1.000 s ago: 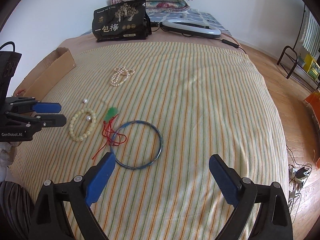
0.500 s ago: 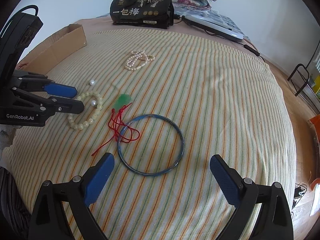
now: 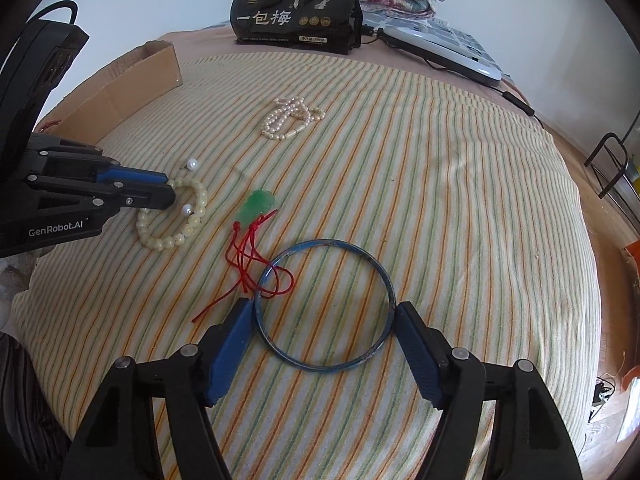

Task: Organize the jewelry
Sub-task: 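Grasp the cream bead bracelet with the left gripper while the right gripper grasps the blue bangle, then carry the bracelet with the left gripper and the bangle with the right gripper over the box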

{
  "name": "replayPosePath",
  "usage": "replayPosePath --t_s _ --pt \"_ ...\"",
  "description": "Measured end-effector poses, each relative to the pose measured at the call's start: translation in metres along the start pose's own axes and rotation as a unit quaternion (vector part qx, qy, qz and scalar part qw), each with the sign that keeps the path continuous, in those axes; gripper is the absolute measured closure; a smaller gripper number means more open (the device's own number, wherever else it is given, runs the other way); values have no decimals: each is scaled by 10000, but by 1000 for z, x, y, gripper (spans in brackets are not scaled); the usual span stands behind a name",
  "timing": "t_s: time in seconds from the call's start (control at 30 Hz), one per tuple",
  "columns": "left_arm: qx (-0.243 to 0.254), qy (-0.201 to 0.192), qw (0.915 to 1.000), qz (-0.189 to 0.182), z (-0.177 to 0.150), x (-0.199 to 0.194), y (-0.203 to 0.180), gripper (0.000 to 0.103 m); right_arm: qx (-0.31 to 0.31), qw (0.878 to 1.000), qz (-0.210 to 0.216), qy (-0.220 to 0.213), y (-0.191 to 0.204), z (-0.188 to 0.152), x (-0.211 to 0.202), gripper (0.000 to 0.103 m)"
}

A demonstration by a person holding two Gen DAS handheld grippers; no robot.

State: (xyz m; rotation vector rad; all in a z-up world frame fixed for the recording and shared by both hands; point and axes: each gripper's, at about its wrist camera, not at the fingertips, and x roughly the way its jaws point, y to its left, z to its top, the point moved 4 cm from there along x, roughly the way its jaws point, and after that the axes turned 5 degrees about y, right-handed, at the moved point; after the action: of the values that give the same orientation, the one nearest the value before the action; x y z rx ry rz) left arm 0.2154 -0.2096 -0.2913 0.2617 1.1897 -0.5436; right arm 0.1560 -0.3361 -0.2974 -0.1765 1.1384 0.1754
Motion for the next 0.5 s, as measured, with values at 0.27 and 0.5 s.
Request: replayPosePath --t_s 0.27,0.5 --pt "-32 -38 10000 22 -7 -11 4 97 101 9999 -54 5 -5 -8 -9 29" --pt "-174 -155 9997 6 -13 -29 15 98 352 9993 -112 -82 -18 -11 -22 29"
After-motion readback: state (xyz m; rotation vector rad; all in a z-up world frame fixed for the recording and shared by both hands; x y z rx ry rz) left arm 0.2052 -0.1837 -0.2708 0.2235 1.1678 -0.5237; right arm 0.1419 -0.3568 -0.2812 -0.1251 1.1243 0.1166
